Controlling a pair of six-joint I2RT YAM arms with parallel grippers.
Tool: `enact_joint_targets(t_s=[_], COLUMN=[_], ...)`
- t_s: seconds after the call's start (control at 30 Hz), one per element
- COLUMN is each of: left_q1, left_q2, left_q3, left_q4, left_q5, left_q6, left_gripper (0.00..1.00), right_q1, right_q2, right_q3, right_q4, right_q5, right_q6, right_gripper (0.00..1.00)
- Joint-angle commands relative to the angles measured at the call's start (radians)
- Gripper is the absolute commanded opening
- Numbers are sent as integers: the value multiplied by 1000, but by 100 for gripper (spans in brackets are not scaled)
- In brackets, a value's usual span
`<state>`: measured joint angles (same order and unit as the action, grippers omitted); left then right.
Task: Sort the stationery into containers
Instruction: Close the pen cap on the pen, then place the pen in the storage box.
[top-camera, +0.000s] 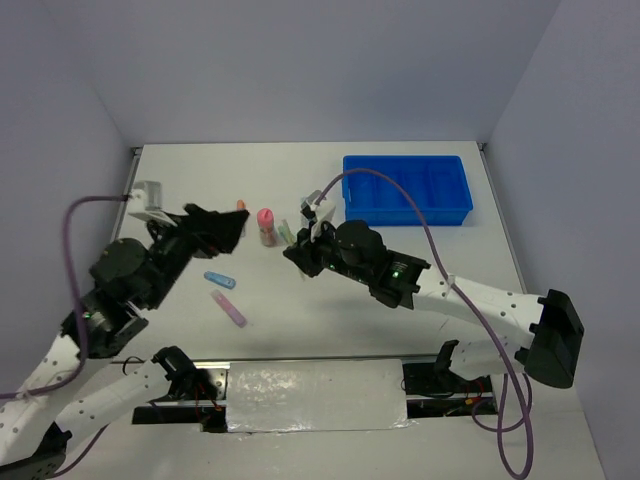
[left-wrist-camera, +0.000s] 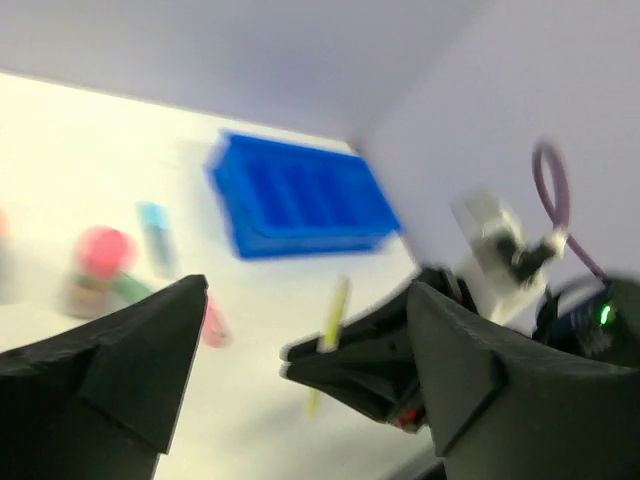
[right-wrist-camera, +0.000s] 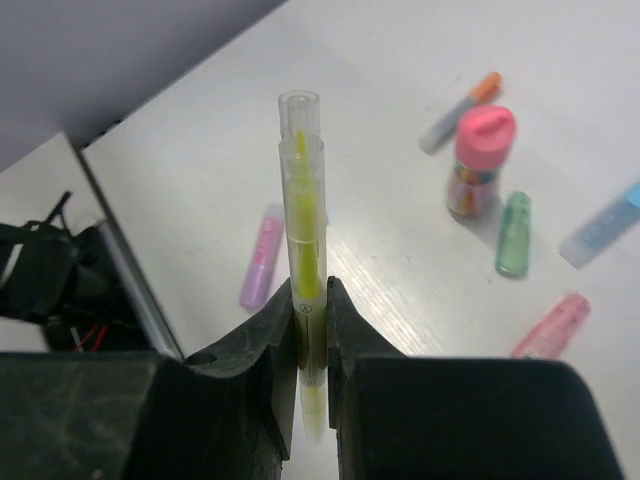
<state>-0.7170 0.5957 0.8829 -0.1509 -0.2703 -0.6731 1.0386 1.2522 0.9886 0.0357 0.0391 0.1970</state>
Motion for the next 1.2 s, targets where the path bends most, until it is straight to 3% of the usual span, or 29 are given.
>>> enact_joint_targets(t_s=[0.0, 0.07, 0.17, 0.23, 0.3, 0.33, 0.47, 0.63, 0.73, 0.8, 1.0, 1.03, 1.1, 1.13, 1.17], left_q1=[-1, -1, -1, -1, -1, -1, -1, -2, -2, -2, -2, -1, -2, -2, -2], left_q2=[25, 56, 36, -2, -49, -66, -178, -367, -431, -439, -441, -439, -441, -441, -441], left_q3=[322, 506, 568, 529, 354, 353, 110, 19, -12, -6, -9, -10, -10, -9, -10], left_q4=[-396, -498, -582, -604, -601, -604, -578, -510, -477, -492, -493, -492, -492, -492, -492], left_q5=[-341, -418, -457, -431, -364, -333, -204, -78, -84, -92, -104, -101, -99, -99, -99], left_q6=[26, 24, 76, 119, 167, 179, 239, 296, 287, 282, 274, 274, 276, 277, 276], left_gripper=[99, 99, 99, 99, 99, 99, 99, 99, 99, 99, 99, 99, 99, 99, 99], right_q1=[-15, -61, -222, -355, -454, -454, -576, -647, -670, -677, -680, -680, -680, -680, -680], right_q2=[-51, -48, -16, 51, 148, 183, 357, 564, 639, 685, 773, 774, 767, 759, 742], right_q3=[-56, -68, -35, 17, 146, 147, 307, 533, 588, 601, 614, 608, 592, 582, 572], right_q4=[118, 89, 9, -28, -77, -77, -40, -111, -131, -131, -125, -126, -126, -120, -119], right_q5=[70, 129, 154, 182, 199, 202, 193, 202, 170, 163, 133, 128, 128, 127, 131], right_q6=[27, 2, 7, 5, -13, -28, -86, -114, -108, -110, -90, -82, -71, -65, -64], right_gripper=[0, 0, 0, 0, 0, 0, 0, 1, 3, 8, 10, 12, 26, 41, 46])
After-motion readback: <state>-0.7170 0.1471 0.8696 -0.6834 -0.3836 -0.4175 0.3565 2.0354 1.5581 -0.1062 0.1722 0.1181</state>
